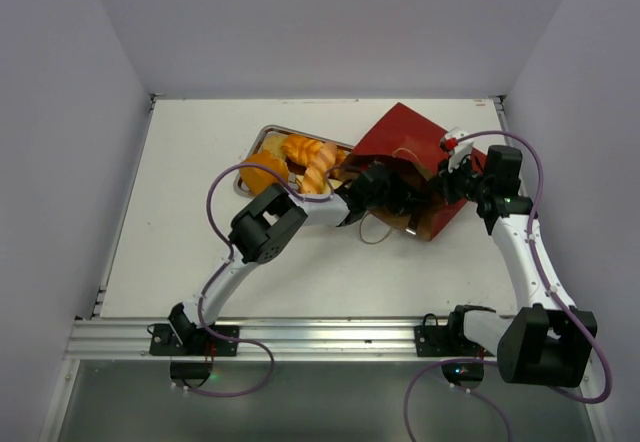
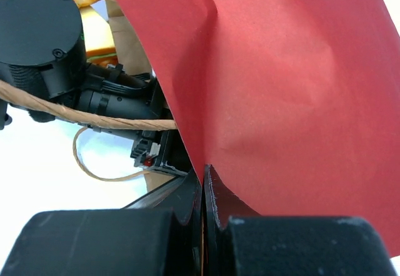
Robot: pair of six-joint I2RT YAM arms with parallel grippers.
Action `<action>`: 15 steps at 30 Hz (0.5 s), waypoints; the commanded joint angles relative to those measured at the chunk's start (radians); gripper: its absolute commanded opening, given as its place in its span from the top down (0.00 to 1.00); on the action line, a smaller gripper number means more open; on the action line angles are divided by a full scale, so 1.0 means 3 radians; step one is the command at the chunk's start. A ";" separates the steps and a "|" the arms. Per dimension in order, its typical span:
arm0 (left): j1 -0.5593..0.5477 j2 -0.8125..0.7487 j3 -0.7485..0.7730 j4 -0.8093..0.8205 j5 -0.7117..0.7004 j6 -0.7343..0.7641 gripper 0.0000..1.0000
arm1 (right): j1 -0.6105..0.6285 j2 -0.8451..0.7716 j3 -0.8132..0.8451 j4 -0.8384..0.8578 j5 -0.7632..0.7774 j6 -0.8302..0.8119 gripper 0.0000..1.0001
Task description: Take the fake bread out of the paper bag
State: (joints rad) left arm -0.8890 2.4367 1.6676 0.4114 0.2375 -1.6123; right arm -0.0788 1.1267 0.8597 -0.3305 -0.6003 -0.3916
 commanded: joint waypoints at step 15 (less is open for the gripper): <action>0.0172 -0.0524 -0.0691 0.0438 -0.0209 0.0189 0.97 | -0.0070 -0.0100 0.0049 -0.0044 -0.0178 0.0099 1.00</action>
State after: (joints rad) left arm -0.8505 2.3577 1.4887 0.4686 0.2020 -1.5818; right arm -0.0875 1.1221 0.8597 -0.3439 -0.6319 -0.3759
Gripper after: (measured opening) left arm 0.128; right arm 0.014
